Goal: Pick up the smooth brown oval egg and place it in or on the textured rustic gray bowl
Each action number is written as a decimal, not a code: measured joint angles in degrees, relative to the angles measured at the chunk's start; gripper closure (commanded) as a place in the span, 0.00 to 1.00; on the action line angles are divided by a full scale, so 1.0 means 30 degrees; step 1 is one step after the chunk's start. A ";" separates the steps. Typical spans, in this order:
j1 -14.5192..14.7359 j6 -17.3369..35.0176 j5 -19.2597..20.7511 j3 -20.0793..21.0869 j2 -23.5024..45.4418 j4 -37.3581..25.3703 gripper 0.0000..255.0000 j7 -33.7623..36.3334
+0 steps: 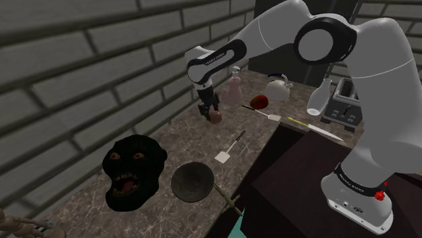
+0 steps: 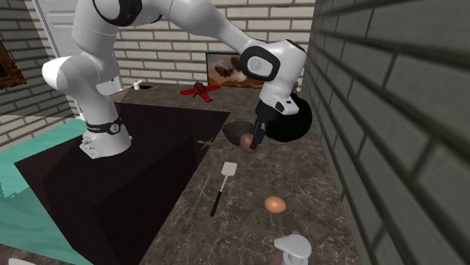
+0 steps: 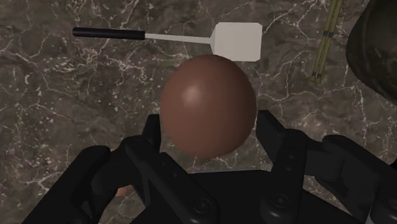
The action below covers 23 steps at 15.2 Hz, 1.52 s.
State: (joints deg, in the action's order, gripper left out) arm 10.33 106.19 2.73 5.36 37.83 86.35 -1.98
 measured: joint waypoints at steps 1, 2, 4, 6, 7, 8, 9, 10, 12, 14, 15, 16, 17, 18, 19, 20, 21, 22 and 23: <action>0.0209 0.0201 -0.0053 0.0107 -0.0282 0.0479 1.00 0.0305; 0.0451 0.0411 -0.0114 0.0229 -0.0534 0.0940 1.00 0.0651; 0.1003 0.0776 -0.0250 0.0508 -0.0994 0.1748 1.00 0.1427; 0.1453 0.0872 -0.0333 0.0719 -0.1126 0.1963 1.00 0.2033; 0.1745 0.0785 -0.0394 0.0855 -0.1117 0.1859 1.00 0.2414; 0.1998 0.1081 -0.0462 0.0989 -0.1295 0.2315 1.00 0.2780; 0.2263 0.1254 -0.0525 0.1123 -0.1425 0.2612 1.00 0.3149; 0.2480 0.1420 -0.0560 0.1223 -0.1439 0.2773 1.00 0.3443; 0.2982 0.1542 -0.0682 0.1478 -0.1621 0.3040 1.00 0.4138; 0.3581 0.1572 -0.0788 0.1756 -0.1652 0.3047 1.00 0.4937; 0.3776 0.1720 -0.0836 0.1859 -0.1727 0.3250 1.00 0.5205; 0.4113 0.1804 -0.0897 0.2015 -0.1744 0.3317 1.00 0.5654; 0.4387 0.1791 -0.0926 0.2129 -0.1623 0.3155 1.00 0.6000; 0.4630 0.1862 -0.0981 0.2247 -0.1684 0.3259 1.00 0.6339; 0.4977 0.1775 -0.1033 0.2399 -0.1637 0.3080 1.00 0.6790; 0.5267 0.1681 -0.1048 0.2507 -0.1486 0.2797 1.00 0.7150; 0.5491 0.1734 -0.1077 0.2601 -0.1469 0.2811 1.00 0.7450; 0.5793 0.1720 -0.1092 0.2705 -0.1292 0.2581 1.00 0.7822; 0.6062 0.1819 -0.1126 0.2819 -0.1283 0.2633 1.00 0.8170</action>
State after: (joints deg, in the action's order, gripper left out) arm 28.52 111.64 -0.64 13.82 33.98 94.24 22.53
